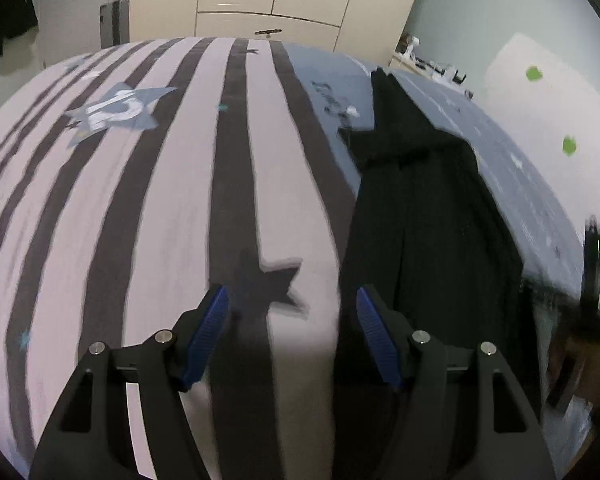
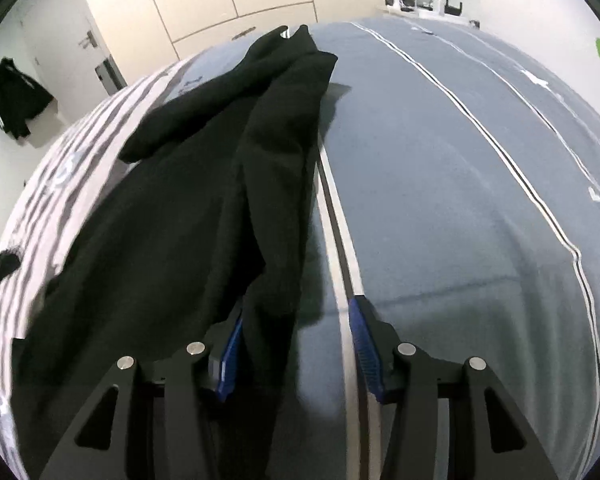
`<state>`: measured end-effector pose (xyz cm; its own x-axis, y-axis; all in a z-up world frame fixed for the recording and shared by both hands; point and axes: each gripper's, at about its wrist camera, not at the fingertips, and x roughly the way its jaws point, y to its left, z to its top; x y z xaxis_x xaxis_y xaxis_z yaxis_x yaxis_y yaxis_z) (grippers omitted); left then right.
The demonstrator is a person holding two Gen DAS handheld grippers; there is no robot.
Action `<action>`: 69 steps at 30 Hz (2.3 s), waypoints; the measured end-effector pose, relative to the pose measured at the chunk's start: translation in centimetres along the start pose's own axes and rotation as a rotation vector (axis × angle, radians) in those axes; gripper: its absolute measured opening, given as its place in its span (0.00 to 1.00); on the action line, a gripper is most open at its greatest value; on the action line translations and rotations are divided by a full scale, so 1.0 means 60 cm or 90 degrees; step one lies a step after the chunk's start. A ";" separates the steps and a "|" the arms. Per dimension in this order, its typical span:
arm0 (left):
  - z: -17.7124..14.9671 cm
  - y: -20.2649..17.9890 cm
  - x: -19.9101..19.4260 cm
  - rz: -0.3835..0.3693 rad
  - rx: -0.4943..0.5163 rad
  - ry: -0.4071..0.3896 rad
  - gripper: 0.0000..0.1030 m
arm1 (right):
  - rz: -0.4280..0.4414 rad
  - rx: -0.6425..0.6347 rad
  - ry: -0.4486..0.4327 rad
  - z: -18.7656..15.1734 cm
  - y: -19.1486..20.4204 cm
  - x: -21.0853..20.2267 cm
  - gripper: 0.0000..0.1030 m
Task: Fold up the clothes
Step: 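Move both grippers to the grey hem band and close on it, then lift the garment by its hem with both grippers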
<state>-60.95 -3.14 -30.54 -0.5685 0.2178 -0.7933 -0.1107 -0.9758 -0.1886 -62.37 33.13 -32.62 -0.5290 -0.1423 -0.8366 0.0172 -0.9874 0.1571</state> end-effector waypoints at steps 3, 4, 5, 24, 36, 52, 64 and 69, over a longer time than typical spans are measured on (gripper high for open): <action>-0.047 0.017 -0.029 0.019 -0.021 0.021 0.62 | -0.017 0.060 -0.023 0.015 -0.021 -0.015 0.44; -0.066 0.023 -0.043 0.022 -0.031 0.025 0.62 | -0.007 0.088 -0.027 0.014 -0.029 -0.024 0.45; -0.086 0.027 -0.060 0.026 -0.039 0.027 0.62 | 0.005 0.105 -0.025 0.007 -0.032 -0.035 0.45; -0.426 -0.036 -0.265 -0.005 -0.049 0.146 0.62 | 0.110 0.020 0.153 -0.418 0.060 -0.248 0.45; -0.475 -0.047 -0.271 -0.081 0.024 0.101 0.07 | 0.113 0.057 0.125 -0.568 0.101 -0.310 0.49; -0.507 -0.018 -0.266 -0.124 -0.010 0.087 0.53 | 0.168 0.095 0.091 -0.631 0.168 -0.310 0.57; -0.520 -0.060 -0.245 -0.101 0.012 0.044 0.54 | 0.208 0.083 0.091 -0.596 0.173 -0.267 0.57; -0.493 -0.075 -0.252 -0.097 0.023 0.055 0.27 | 0.216 0.097 0.088 -0.592 0.158 -0.266 0.57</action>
<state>-27.73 -1.44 -34.82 -0.4714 0.3633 -0.8036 -0.2201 -0.9308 -0.2917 -23.61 23.59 -36.43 -0.3953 -0.4769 -0.7851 0.0390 -0.8626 0.5043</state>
